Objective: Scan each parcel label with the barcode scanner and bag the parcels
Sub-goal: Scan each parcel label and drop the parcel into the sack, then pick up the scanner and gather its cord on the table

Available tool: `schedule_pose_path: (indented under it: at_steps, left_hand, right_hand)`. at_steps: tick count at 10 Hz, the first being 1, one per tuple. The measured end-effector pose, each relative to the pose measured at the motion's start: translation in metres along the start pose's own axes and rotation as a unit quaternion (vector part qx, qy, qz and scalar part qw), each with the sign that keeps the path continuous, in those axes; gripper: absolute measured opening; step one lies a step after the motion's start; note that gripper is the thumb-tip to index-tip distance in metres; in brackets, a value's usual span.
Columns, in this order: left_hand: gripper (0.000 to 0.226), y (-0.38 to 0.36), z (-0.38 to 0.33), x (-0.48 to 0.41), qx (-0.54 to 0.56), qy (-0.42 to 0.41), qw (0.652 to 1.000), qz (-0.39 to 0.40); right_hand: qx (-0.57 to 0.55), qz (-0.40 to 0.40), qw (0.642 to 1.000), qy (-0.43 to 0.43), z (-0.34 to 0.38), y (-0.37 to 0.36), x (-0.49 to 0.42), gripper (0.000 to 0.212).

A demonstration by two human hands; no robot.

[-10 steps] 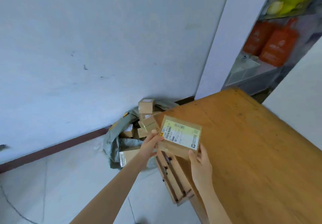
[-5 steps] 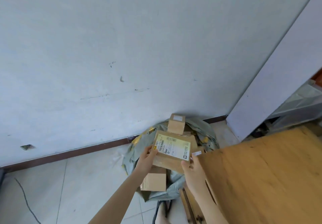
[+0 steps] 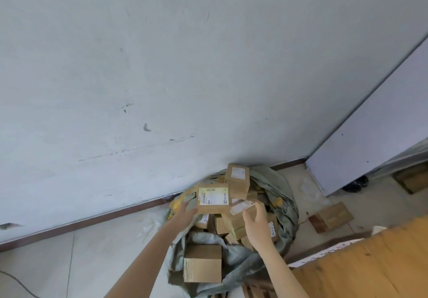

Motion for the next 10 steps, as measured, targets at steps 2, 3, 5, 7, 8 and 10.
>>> schedule_pose_path:
  at_steps: [2, 3, 5, 7, 8, 10]
  left_hand:
    - [0.059, 0.02, 0.013, -0.03, -0.092, 0.054, 0.994, 0.027]
    - [0.038, 0.027, -0.003, -0.04, -0.133, 0.006, 0.988, 0.074]
    - [0.032, -0.006, -0.043, -0.021, -0.255, -0.119, 0.946, 0.162]
    - [0.023, -0.122, -0.066, 0.09, -0.246, -0.274, 0.807, 0.461]
    - [0.016, -0.192, -0.069, 0.165, -0.401, -0.412, 0.716, 0.396]
    - [0.029, -0.291, -0.032, 0.319, -0.474, -0.538, 0.562, 0.412]
  right_hand:
    - [0.02, -0.068, 0.995, -0.077, -0.017, -0.008, 0.015, 0.054]
    - [-0.002, -0.108, 0.99, -0.092, -0.012, -0.02, 0.036, 0.051]
    - [-0.075, -0.225, 0.961, -0.146, 0.0, -0.023, 0.099, 0.048]
    - [-0.067, -0.365, 0.908, -0.194, -0.022, 0.04, 0.186, 0.047]
    - [-0.053, -0.424, 0.876, -0.224, -0.051, 0.085, 0.239, 0.045]
    - [-0.024, -0.491, 0.827, -0.274, -0.126, 0.17, 0.347, 0.042]
Point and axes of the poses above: each hand's wrist, its own x-axis away from the middle knuckle, its own y-axis out of the back of the hand, z = x × y, the point moved 3 cm from there along -x, towards the middle knuckle, and after that the axes turned 7 degrees about -z, right-handed, at the moved point
